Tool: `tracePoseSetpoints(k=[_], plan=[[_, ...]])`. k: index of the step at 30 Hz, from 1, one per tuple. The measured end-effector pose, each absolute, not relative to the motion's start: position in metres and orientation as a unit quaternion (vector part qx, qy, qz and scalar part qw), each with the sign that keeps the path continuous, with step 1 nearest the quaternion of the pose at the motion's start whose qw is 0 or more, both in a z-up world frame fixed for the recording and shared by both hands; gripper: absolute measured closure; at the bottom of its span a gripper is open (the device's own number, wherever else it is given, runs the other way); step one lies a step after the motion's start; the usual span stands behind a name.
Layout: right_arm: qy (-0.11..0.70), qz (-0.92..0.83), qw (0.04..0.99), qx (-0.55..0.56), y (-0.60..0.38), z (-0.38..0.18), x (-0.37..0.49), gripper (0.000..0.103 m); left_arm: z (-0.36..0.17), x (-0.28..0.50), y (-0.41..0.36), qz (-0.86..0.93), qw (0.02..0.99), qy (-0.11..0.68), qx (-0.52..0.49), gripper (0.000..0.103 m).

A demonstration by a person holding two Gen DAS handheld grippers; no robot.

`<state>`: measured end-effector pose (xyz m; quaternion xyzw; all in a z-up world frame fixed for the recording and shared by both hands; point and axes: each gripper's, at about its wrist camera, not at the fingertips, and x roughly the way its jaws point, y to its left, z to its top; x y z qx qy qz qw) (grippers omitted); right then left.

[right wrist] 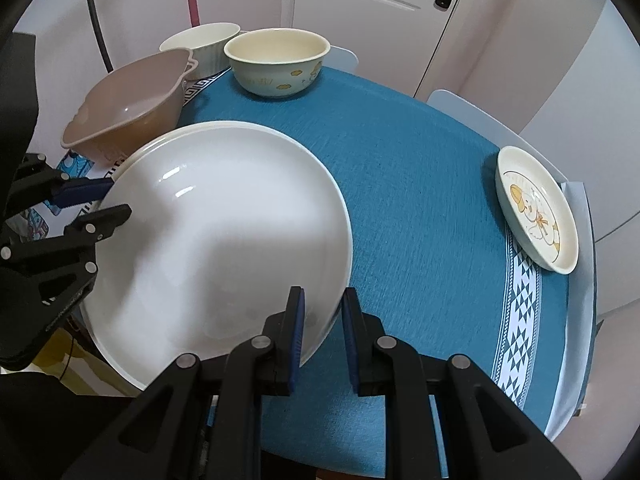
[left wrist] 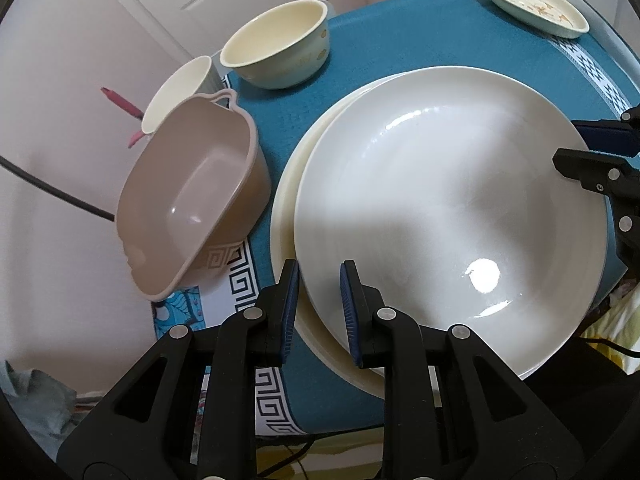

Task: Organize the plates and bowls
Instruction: 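Lift the white plate and lower it onto the yellow duck plate, then open the right gripper and withdraw from the stacked plates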

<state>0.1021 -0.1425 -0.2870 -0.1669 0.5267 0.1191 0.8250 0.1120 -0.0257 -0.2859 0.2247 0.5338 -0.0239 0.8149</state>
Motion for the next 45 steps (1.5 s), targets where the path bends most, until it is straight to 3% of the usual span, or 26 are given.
tracePoseSetpoints(k=[17,25,26,27,28,29,30,31,32,33,41,45], plan=[[0.524,0.127,0.826,-0.165,-0.141,-0.283,0.102,0.086,-0.279,0.109,-0.02,-0.019,0.818,0.537,0.205,0.084],[0.505,0.125,0.85,-0.087,-0.164,-0.243,0.112,0.086,-0.218,0.109,-0.021,-0.061,0.858,0.487,0.149,0.082],[0.503,0.122,0.853,-0.073,-0.169,-0.238,0.115,0.086,-0.209,0.109,-0.022,-0.067,0.865,0.477,0.142,0.079],[0.499,0.116,0.857,-0.052,-0.177,-0.23,0.117,0.086,-0.2,0.111,-0.023,-0.073,0.871,0.467,0.137,0.062],[0.495,0.112,0.86,-0.04,-0.182,-0.224,0.119,0.086,-0.189,0.113,-0.026,-0.08,0.878,0.452,0.134,0.027],[0.489,0.106,0.865,-0.024,-0.189,-0.216,0.121,0.082,-0.18,0.115,-0.028,-0.083,0.886,0.436,0.133,0.009],[0.484,0.099,0.869,-0.011,-0.196,-0.21,0.122,0.066,-0.17,0.116,-0.031,-0.087,0.895,0.418,0.132,0.0],[0.476,0.09,0.875,0.002,-0.204,-0.201,0.122,0.051,-0.161,0.118,-0.035,-0.1,0.903,0.396,0.131,0.0],[0.468,0.084,0.88,0.011,-0.209,-0.193,0.121,0.018,-0.154,0.121,-0.041,-0.115,0.905,0.387,0.131,0.0],[0.457,0.076,0.886,0.02,-0.216,-0.186,0.121,0.004,-0.149,0.126,-0.046,-0.13,0.904,0.384,0.132,0.0],[0.387,-0.023,0.916,0.101,-0.295,-0.134,0.111,0.001,-0.128,0.198,-0.104,-0.254,0.881,0.386,0.104,0.0],[0.409,-0.067,0.902,0.12,-0.339,-0.127,0.117,0.001,-0.13,0.24,-0.149,-0.305,0.858,0.406,0.081,0.0]])
